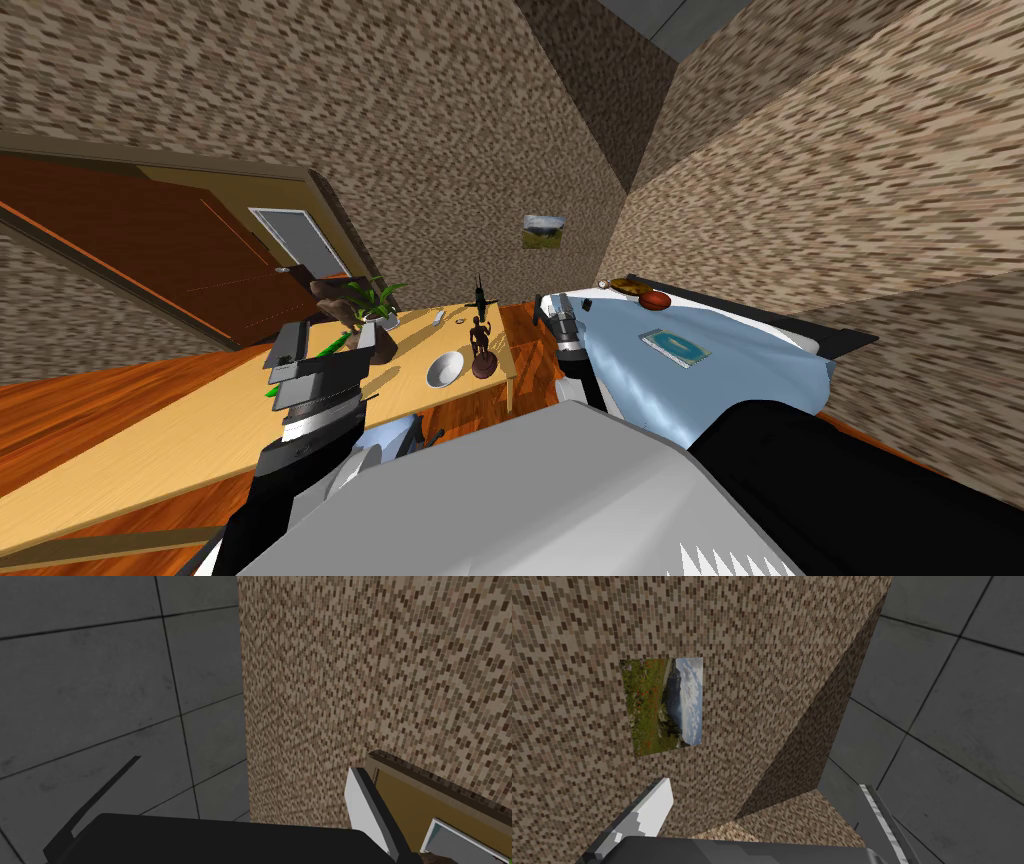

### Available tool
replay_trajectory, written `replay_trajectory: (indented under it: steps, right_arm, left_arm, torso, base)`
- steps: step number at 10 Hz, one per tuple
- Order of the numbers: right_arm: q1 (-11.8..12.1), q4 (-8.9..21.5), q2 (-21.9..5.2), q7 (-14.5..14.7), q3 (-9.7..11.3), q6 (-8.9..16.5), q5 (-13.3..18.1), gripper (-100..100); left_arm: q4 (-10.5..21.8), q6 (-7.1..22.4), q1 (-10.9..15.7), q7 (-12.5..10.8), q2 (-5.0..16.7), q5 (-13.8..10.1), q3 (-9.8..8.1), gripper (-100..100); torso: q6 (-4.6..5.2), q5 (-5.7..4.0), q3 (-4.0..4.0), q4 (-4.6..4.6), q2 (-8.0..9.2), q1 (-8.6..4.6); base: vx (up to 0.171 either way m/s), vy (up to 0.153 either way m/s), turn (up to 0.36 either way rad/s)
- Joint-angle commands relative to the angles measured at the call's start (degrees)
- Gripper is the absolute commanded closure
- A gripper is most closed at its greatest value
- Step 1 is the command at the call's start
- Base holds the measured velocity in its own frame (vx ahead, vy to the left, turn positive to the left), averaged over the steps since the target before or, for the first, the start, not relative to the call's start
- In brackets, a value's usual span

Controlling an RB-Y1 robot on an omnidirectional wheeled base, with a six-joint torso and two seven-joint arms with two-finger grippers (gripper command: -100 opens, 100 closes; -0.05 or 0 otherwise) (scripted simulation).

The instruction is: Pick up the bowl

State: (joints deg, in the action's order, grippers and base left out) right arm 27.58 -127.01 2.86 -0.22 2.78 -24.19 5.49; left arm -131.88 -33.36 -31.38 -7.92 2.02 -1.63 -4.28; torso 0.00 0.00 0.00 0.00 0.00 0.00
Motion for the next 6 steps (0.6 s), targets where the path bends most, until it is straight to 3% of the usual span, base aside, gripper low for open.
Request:
replay_trajectory:
  steps: [1,6]
  right_arm:
    - [0.0,0.0,0.0,0.0,0.0,0.0,0.0,0]
    - [0.0,0.0,0.0,0.0,0.0,0.0,0.0,0]
  left_arm:
    - [0.7,1.9,0.8,-0.1,2.0,0.0,-0.38,-100]
    - [3.7,10.0,4.0,-0.5,4.9,0.1,-2.42,-100]
  torso:
    - [0.00,0.00,0.00,0.00,0.00,0.00]
    - [0.00,0.01,0.11,0.04,0.19,0.04]
  base:
    - [-0.013,0.001,0.008]
    - [-0.045,0.007,0.014]
